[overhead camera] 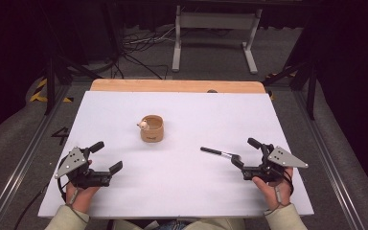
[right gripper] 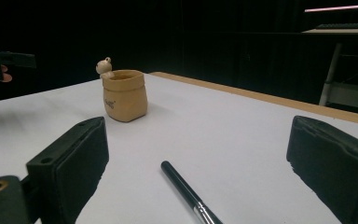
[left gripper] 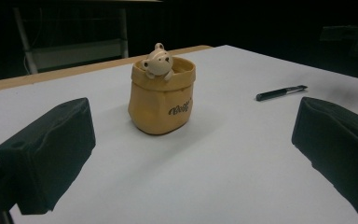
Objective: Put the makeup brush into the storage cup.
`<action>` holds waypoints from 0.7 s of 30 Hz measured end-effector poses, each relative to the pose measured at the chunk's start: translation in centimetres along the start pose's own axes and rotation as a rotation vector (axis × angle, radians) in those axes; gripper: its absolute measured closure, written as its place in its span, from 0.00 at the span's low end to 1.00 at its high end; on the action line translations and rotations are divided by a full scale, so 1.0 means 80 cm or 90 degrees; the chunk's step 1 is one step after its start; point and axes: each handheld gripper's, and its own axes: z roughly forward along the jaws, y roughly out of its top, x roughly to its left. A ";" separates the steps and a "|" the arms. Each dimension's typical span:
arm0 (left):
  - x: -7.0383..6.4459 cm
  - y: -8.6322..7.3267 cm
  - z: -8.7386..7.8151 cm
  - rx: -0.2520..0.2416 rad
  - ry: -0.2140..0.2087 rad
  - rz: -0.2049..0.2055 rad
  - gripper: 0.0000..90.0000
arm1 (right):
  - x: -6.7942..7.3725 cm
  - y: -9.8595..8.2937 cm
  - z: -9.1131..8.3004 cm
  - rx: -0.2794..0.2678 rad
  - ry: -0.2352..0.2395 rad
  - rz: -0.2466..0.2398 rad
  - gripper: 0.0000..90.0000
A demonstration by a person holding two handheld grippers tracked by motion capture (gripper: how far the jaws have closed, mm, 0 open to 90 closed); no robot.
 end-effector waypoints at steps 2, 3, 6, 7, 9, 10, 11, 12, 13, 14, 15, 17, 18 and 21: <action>0.000 0.000 0.000 0.001 0.000 0.001 0.00 | 0.000 0.000 0.000 -0.001 0.000 0.001 0.06; 0.001 0.000 0.000 0.003 -0.001 0.001 0.00 | 0.000 0.001 -0.001 -0.002 0.000 0.001 0.07; 0.001 0.000 -0.001 0.002 0.000 -0.002 0.00 | -0.001 0.002 -0.001 -0.004 0.000 0.002 0.07; 0.001 0.000 -0.001 0.003 0.000 -0.004 0.00 | -0.002 0.002 -0.001 -0.004 0.000 0.003 0.07; 0.001 0.000 -0.001 0.003 0.001 -0.005 0.00 | -0.002 0.002 -0.001 -0.003 -0.001 0.003 0.08; 0.001 0.000 -0.001 0.003 0.003 -0.005 0.00 | -0.003 0.004 -0.001 -0.003 0.001 0.004 0.08; 0.001 0.000 -0.001 0.003 0.006 -0.006 0.00 | -0.003 0.007 -0.001 -0.003 0.003 0.006 0.08; 0.001 0.000 0.000 0.004 0.007 -0.006 0.00 | -0.004 0.009 0.000 -0.002 0.007 0.007 0.08; 0.001 -0.001 0.000 0.005 0.007 -0.007 0.00 | -0.006 0.012 0.001 0.001 0.009 0.008 0.09; 0.001 -0.001 0.000 0.005 0.007 -0.007 0.00 | -0.007 0.016 0.002 0.006 0.015 0.006 0.09; 0.001 -0.001 0.000 0.006 0.009 -0.009 0.00 | -0.008 0.021 0.004 0.016 0.017 -0.001 0.10; 0.001 0.000 -0.001 0.007 0.010 -0.010 0.00 | -0.011 0.029 0.007 0.029 0.025 -0.005 0.11; 0.001 0.000 0.000 0.006 0.011 -0.009 0.00 | -0.013 0.034 0.009 0.041 0.027 -0.009 0.11; 0.001 0.000 -0.001 0.011 0.010 -0.008 0.00 | -0.018 0.048 0.014 0.076 0.032 -0.021 0.15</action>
